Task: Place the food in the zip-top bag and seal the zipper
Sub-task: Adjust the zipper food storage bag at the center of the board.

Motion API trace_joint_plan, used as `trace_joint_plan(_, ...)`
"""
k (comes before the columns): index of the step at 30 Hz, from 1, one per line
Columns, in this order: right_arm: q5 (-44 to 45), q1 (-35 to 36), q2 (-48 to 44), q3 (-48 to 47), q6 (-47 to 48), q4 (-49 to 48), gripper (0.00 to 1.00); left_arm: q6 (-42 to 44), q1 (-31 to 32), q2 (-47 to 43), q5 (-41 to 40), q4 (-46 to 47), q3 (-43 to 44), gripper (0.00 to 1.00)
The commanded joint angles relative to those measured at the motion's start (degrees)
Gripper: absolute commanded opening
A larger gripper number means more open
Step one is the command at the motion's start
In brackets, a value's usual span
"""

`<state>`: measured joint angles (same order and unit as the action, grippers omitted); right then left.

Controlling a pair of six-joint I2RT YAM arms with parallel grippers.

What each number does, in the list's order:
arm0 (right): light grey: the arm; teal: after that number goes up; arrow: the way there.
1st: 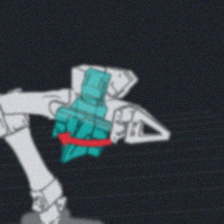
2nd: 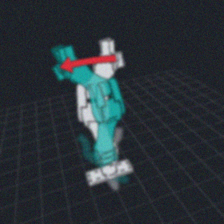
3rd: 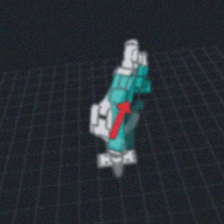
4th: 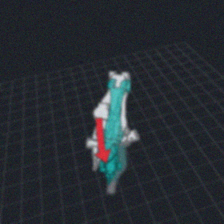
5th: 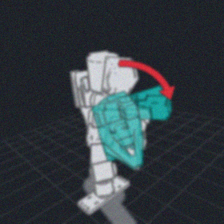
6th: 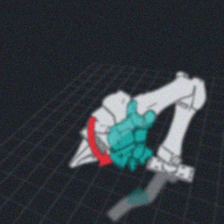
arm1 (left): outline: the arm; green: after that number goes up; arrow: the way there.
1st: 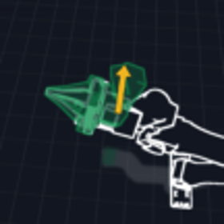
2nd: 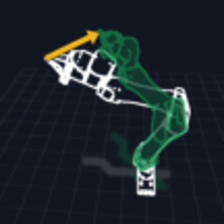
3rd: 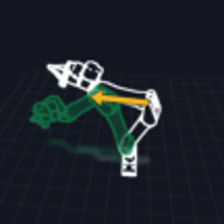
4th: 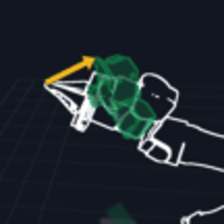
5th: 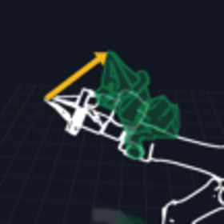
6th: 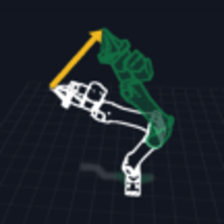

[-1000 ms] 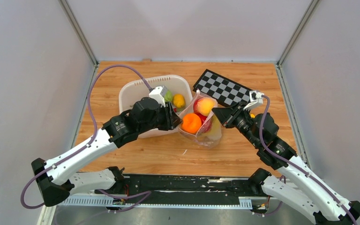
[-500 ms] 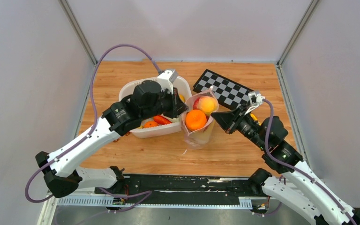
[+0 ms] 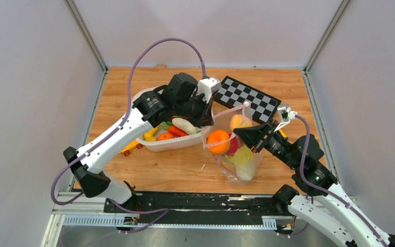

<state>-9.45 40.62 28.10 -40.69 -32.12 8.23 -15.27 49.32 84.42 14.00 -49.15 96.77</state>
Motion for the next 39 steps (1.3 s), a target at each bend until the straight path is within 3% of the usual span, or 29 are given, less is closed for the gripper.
trace_joint_plan(1, 2.0, -0.1, 4.1, -3.1, -4.9, -2.8, 0.00, 2.3, 0.1, -2.1, 8.5, 5.2, -1.1, 0.00)
trace_joint_plan(11, 0.5, 0.0, 10.2, -1.9, -9.2, -8.7, 0.00, -4.8, 1.7, -2.0, 13.6, 17.2, -6.3, 0.00)
trace_joint_plan(16, 1.7, 0.4, 11.2, 0.6, -11.7, -14.8, 0.00, -5.5, 3.2, -0.4, 11.9, 16.8, -6.5, 0.00)
trace_joint_plan(19, 2.0, 0.6, 11.7, 0.3, -11.7, -15.1, 0.00, -5.3, 4.4, 0.0, 5.9, 14.8, -5.6, 0.00)
trace_joint_plan(23, 5.5, 0.9, 14.5, -2.2, -11.4, -8.8, 0.00, -5.5, 5.4, 1.4, 3.9, 13.8, -3.0, 0.00)
trace_joint_plan(31, 16.5, 1.3, 13.8, 1.3, -14.6, -0.2, 0.00, -8.9, 5.4, -1.0, 7.7, 21.3, -8.8, 0.00)
trace_joint_plan(34, 12.4, 1.3, 13.7, -0.3, -9.5, 1.9, 0.00, -8.1, 5.4, -1.2, 7.9, 20.0, -9.1, 0.00)
trace_joint_plan(39, 2.3, 1.4, 12.1, -4.9, 1.6, 11.6, 0.00, -6.8, 5.4, -2.0, -0.3, 14.9, -8.6, 0.00)
